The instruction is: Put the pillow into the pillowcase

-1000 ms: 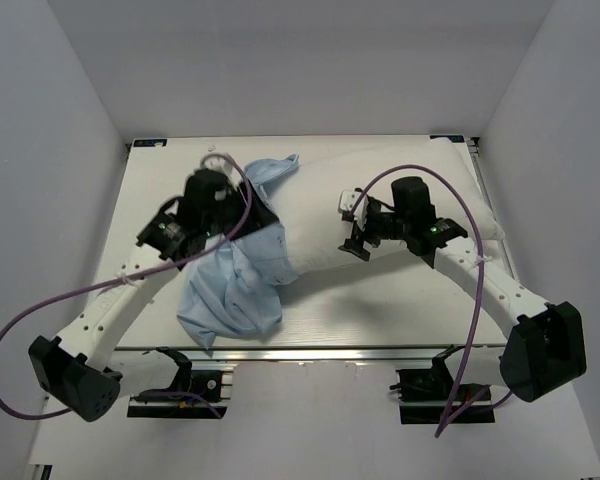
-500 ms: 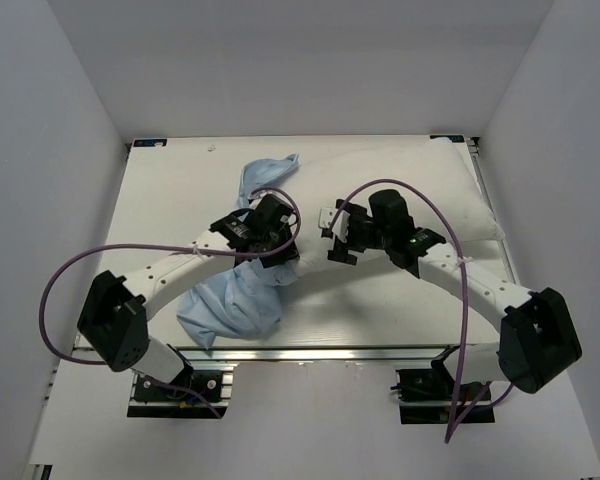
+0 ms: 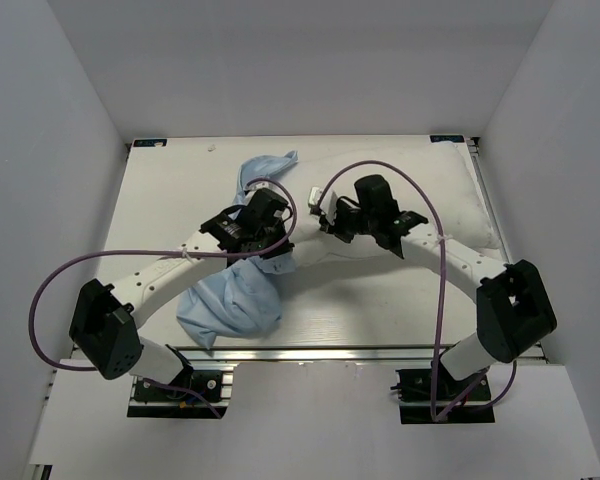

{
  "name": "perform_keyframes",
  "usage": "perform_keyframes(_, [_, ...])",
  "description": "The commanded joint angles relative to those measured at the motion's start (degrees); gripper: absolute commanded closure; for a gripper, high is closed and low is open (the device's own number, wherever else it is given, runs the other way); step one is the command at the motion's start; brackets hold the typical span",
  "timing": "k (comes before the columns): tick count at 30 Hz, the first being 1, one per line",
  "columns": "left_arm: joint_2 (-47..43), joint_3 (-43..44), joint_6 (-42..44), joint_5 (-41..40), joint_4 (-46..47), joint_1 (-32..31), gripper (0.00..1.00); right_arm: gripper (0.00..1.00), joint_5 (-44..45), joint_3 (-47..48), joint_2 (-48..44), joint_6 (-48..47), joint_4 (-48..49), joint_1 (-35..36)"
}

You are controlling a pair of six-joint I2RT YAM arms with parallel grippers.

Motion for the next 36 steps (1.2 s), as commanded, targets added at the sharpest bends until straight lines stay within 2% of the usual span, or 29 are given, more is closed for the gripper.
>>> perform_keyframes(1, [-3.1, 4.8, 3.8, 6.5, -0.3, -0.3, 0.96, 1.00, -7.6, 6.4, 1.8, 13.5, -2.6, -0.2])
perform_keyframes(2, [-2.6, 6.3, 4.5, 7.6, -0.7, -0.3, 0.96, 1.00, -8.7, 7.8, 2.2, 19.6, -2.2, -0.3])
perform_keyframes(6, [1.5, 15.7, 7.6, 12.8, -3.4, -0.3, 0.97, 1.00, -10.5, 17.0, 5.2, 32.8, 1.2, -0.2])
perform_keyframes(13, [3.5, 24.4, 8.6, 14.1, -4.8, -0.2, 0.96, 1.00, -10.9, 29.4, 13.2, 42.7, 0.5, -0.2])
perform_keyframes(19, [8.1, 27.3, 8.3, 14.0, -4.2, 0.6, 0.96, 1.00, -15.2, 27.0, 12.4, 52.8, 6.2, 0.6])
perform_keyframes(23, [12.1, 30.9, 8.1, 17.1, -2.4, 1.1, 0.96, 1.00, -12.0, 25.9, 11.7, 56.5, 9.1, -0.4])
perform_keyframes(26, [13.2, 34.4, 8.9, 16.8, -5.6, 1.2, 0.96, 1.00, -9.2, 26.2, 11.9, 59.6, 10.5, -3.2])
perform_keyframes(29, [11.6, 32.2, 8.7, 15.5, -7.5, 3.0, 0.96, 1.00, -7.9, 26.8, 11.5, 61.3, 11.2, -6.0])
perform_keyframes(34, [5.2, 22.0, 4.7, 19.2, -1.2, 11.6, 0.96, 1.00, -9.3, 25.8, 8.8, 62.5, 12.2, -7.7])
perform_keyframes(36, [5.3, 21.8, 4.9, 19.9, -1.3, 13.6, 0.95, 1.00, -11.4, 24.1, 7.3, 62.6, 13.0, -7.3])
